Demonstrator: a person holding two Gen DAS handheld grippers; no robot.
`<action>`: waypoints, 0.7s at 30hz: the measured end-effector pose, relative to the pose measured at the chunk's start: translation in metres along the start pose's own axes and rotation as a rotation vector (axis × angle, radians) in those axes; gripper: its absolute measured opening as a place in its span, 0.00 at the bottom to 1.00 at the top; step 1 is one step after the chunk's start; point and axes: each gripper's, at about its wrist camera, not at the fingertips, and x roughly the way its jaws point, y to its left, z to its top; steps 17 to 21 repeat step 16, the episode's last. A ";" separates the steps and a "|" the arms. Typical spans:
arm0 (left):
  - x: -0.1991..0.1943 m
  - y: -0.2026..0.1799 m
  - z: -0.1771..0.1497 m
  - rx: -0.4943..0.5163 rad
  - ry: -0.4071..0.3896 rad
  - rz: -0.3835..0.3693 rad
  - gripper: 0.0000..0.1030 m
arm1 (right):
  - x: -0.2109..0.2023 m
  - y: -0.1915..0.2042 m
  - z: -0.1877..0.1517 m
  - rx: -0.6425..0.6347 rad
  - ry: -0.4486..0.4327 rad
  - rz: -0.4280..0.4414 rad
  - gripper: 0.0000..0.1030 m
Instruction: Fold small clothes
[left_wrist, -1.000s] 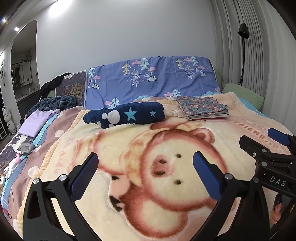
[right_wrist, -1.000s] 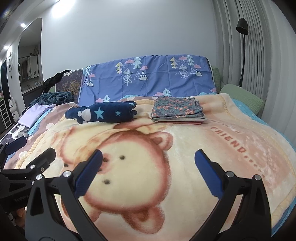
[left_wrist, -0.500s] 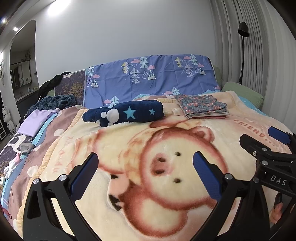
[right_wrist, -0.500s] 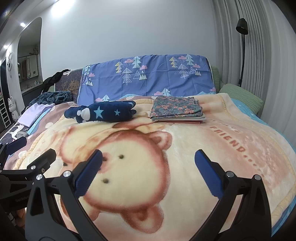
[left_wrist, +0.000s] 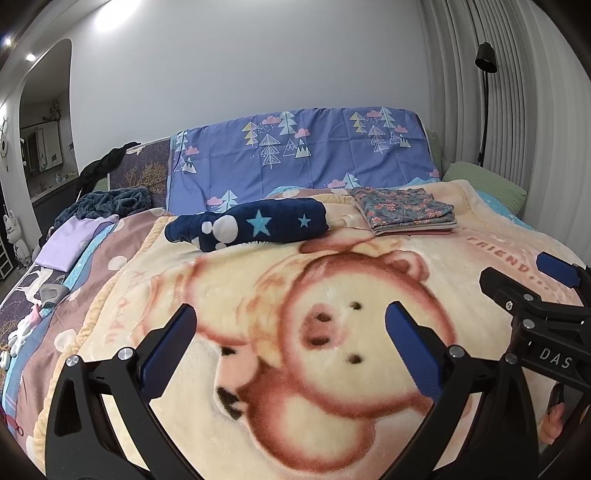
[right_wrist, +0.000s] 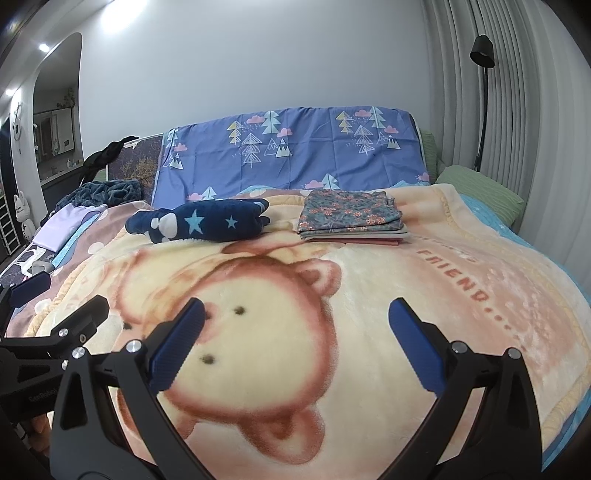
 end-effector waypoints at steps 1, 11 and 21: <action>0.000 0.000 0.000 0.000 0.000 0.000 0.99 | 0.000 0.000 0.000 0.000 0.000 0.000 0.98; 0.000 0.000 -0.001 0.004 -0.001 0.003 0.99 | 0.001 -0.003 -0.002 -0.002 0.006 -0.003 0.98; -0.001 0.002 -0.001 0.006 0.001 0.001 0.99 | 0.001 -0.005 -0.003 -0.003 0.007 -0.003 0.98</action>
